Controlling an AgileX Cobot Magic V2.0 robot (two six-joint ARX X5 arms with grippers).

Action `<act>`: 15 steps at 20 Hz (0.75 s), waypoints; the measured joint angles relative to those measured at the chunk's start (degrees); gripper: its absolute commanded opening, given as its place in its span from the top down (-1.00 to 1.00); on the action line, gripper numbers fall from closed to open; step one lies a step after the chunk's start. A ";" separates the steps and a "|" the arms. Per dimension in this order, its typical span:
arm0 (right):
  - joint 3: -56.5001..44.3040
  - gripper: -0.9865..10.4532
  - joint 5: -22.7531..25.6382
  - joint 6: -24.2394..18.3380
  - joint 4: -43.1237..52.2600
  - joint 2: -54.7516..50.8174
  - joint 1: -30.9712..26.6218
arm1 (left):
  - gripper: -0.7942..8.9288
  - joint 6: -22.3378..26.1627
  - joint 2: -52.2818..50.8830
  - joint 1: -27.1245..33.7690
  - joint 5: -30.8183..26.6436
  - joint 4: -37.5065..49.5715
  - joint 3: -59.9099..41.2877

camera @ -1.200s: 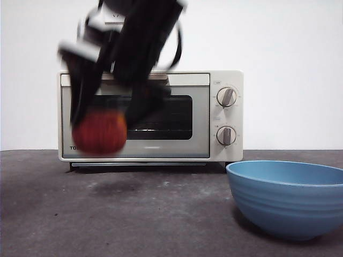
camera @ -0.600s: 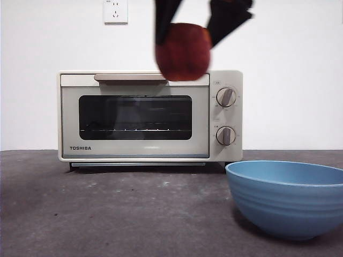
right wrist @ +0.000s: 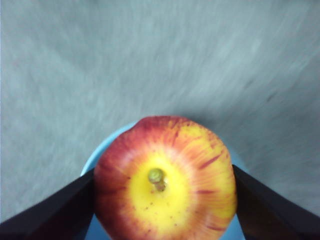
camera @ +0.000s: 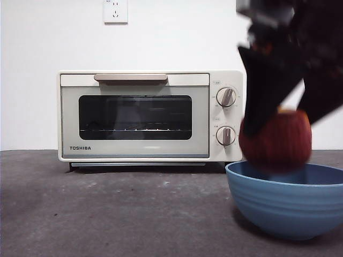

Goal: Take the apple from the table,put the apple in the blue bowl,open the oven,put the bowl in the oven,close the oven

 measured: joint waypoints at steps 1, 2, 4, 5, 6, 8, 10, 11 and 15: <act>-2.21 0.28 -1.03 0.57 2.45 0.00 0.07 | 0.82 0.00 0.00 0.00 0.00 0.02 0.00; -3.56 0.27 -1.20 1.18 4.20 0.02 0.11 | 0.82 0.00 0.00 0.00 0.00 0.02 0.00; -5.38 0.21 -1.18 2.40 6.58 0.02 0.15 | 0.82 0.00 0.00 0.00 0.00 0.02 0.00; -5.86 0.17 -1.18 2.75 6.73 0.02 0.15 | 0.82 0.00 0.00 0.00 0.00 0.02 0.00; -6.10 0.15 -1.16 2.97 6.58 0.02 0.15 | 0.82 0.00 0.00 0.00 0.00 0.02 0.00; -6.16 0.15 -1.18 3.15 6.51 0.02 0.15 | 0.82 0.00 0.00 0.00 0.00 0.04 0.00; -6.25 0.08 -1.18 3.19 5.99 0.02 0.17 | 0.82 0.00 0.00 0.00 0.00 0.04 0.00; -6.43 0.06 -1.11 3.21 5.88 0.02 0.37 | 0.82 0.00 0.00 0.00 0.00 0.04 0.00; -6.49 0.04 -1.16 3.21 5.49 0.00 0.74 | 0.82 -0.02 0.00 0.00 0.00 0.04 0.00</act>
